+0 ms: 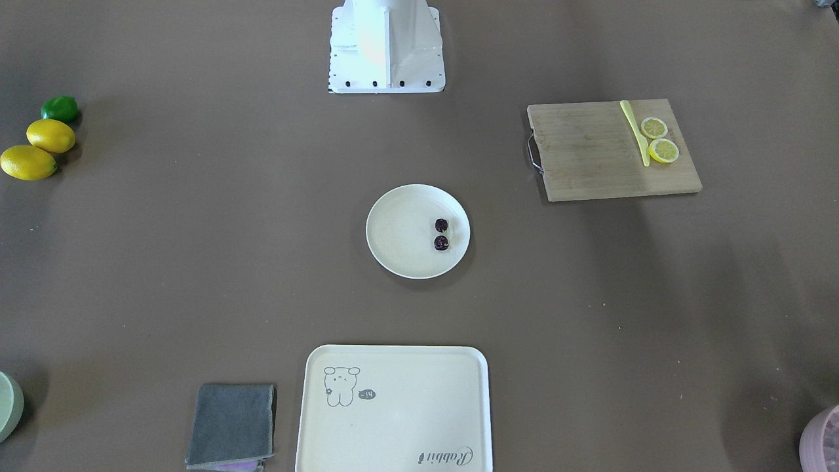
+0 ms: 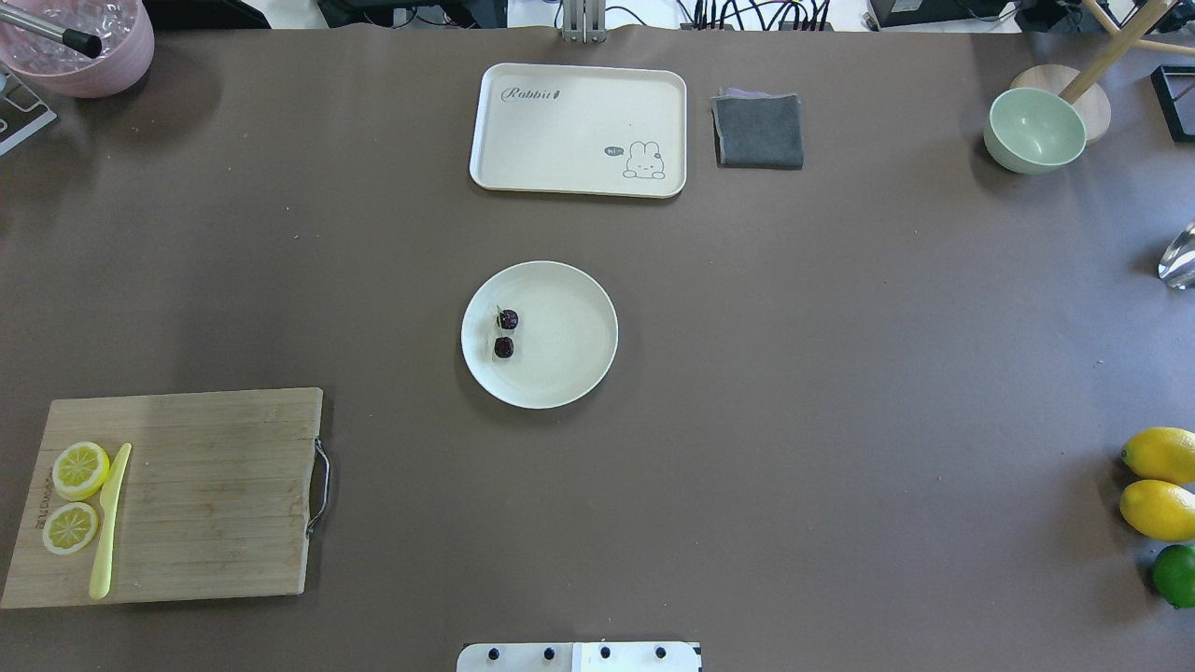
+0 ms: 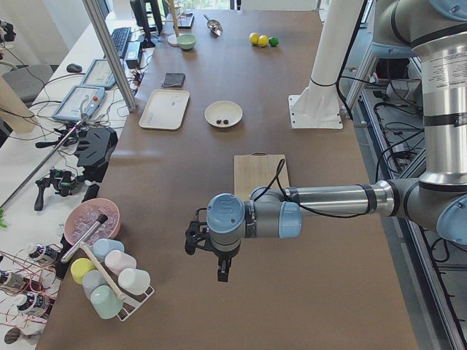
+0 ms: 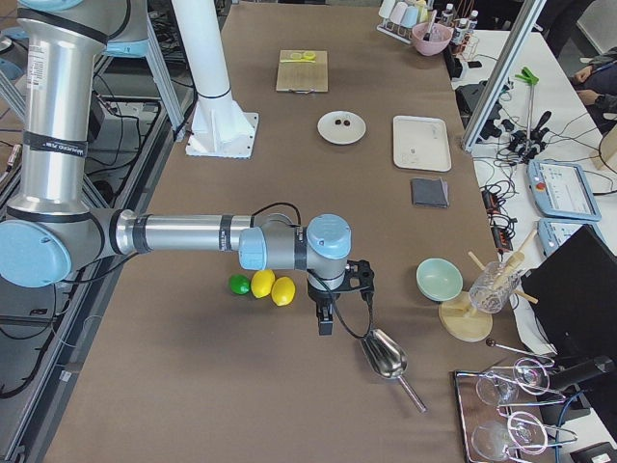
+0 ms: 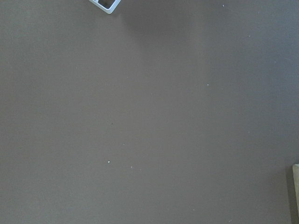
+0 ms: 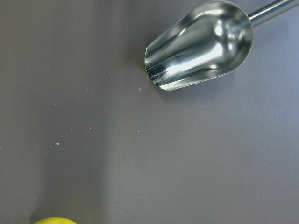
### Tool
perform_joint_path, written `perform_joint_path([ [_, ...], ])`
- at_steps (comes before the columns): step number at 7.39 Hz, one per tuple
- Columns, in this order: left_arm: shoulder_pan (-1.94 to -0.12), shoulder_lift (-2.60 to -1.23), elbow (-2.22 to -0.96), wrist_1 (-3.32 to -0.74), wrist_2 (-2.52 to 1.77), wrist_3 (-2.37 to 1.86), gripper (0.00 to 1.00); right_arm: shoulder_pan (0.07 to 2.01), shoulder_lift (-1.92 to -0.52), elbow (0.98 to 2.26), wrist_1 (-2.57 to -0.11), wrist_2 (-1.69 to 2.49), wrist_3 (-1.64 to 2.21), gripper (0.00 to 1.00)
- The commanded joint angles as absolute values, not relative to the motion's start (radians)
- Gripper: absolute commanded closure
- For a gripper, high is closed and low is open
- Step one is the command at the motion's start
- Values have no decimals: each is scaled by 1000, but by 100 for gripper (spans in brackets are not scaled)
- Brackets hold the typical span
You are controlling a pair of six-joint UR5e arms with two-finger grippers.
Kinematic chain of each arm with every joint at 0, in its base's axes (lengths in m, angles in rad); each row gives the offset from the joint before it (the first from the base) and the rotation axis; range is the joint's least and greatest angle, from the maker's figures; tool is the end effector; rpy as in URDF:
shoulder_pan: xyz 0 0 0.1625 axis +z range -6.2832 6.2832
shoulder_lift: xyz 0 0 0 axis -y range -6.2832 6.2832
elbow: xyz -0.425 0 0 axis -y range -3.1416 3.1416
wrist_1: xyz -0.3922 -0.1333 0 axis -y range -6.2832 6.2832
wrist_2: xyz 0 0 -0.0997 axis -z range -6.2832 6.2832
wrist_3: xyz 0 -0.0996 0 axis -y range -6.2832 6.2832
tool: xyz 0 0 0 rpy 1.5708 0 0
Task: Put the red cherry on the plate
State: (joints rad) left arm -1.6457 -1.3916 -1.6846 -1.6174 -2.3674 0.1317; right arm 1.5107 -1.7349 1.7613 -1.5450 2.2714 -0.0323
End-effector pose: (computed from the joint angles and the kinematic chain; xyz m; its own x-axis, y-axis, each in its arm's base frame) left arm -0.0929 -0.4082 0.6778 0.7000 0.0658 -0.7111 -0.0172 0.9970 0.0753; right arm 0.0434 -0.4295 0.6423 0.7587 -0.1116 0.6418 0.0845 0.9937 0.0729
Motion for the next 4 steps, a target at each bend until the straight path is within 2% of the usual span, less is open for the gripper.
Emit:
perform_joint_path([
  [1,-1646,-1390,-1674,-1618,-2364,132,2,1511,-1735,1763,-1545,2270,-32,0],
  [4,-1647,-1390,-1680,-1617,-2364,130,2,1509,-1735,1763,-1543,2264,-28,0],
])
